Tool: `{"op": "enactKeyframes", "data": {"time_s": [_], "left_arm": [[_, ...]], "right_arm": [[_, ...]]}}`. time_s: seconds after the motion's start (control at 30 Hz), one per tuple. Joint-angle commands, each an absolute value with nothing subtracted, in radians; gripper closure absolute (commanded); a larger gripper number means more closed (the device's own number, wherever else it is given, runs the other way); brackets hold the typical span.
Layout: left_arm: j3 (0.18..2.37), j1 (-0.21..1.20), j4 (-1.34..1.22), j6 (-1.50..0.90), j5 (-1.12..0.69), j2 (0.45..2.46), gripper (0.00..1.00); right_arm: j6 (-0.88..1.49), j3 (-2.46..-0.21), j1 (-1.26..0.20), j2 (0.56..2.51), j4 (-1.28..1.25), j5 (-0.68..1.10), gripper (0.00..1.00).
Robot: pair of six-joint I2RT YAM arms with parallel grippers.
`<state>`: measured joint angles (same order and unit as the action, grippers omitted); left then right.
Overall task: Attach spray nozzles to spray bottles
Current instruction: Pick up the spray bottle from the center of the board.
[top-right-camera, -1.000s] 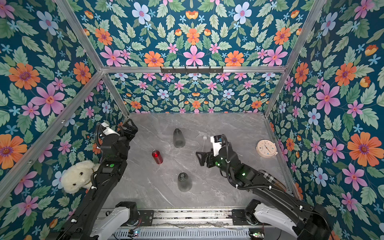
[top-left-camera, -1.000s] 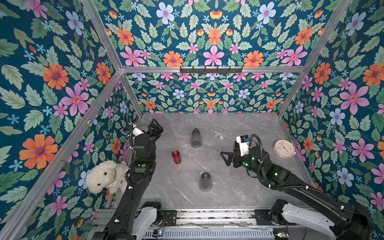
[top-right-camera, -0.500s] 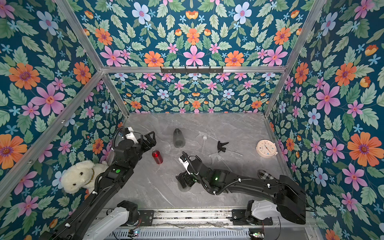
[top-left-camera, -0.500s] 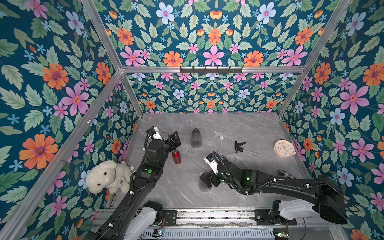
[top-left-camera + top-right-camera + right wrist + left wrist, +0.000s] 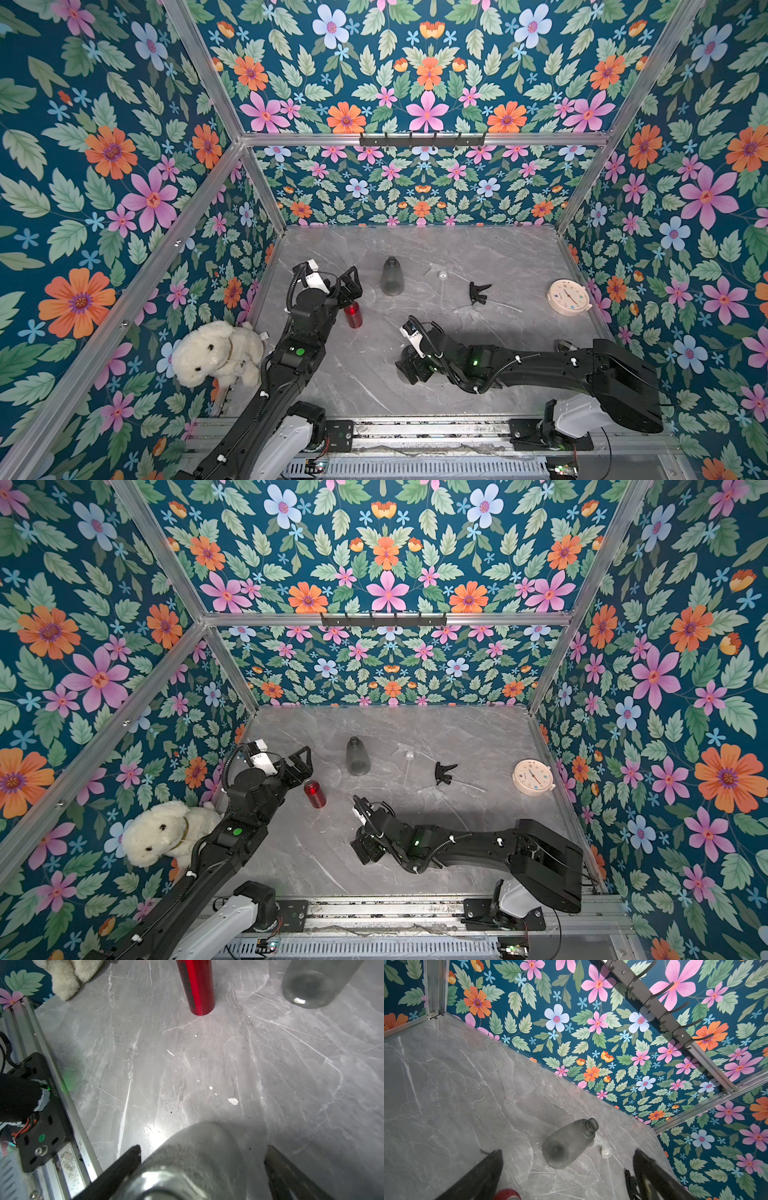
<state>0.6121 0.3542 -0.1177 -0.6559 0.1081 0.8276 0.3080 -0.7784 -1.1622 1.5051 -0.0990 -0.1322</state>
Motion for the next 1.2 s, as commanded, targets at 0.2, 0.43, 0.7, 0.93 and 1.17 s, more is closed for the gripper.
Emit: {"op": "enactKeyframes", "data": {"time_s": [0.2,0.43,0.7,0.93,1.17], "left_arm": [[0.613,0.354,-0.14,-0.669,0.1,0.824,0.0],[0.611,0.355,-0.191,-0.608,-0.054,0.828,0.0],[0.524,0.381,-0.489,-0.602,-0.4,0.86,0.0],[0.534,0.492,-0.597,-0.502,-0.772,0.906,0.0],[0.55,0.618,-0.535,-0.403,-0.848,0.942,0.0]], "right_arm": [[0.331,-0.769,-1.164,1.506,-0.162,-0.102,0.27],[0.364,-0.771,-1.115,1.379,-0.074,-0.015,0.33],[0.389,-0.831,-0.874,1.074,0.264,0.252,0.33],[0.353,-0.985,-0.656,0.963,0.521,0.423,0.35],[0.296,-1.124,-0.594,1.004,0.635,0.582,0.36]]}}
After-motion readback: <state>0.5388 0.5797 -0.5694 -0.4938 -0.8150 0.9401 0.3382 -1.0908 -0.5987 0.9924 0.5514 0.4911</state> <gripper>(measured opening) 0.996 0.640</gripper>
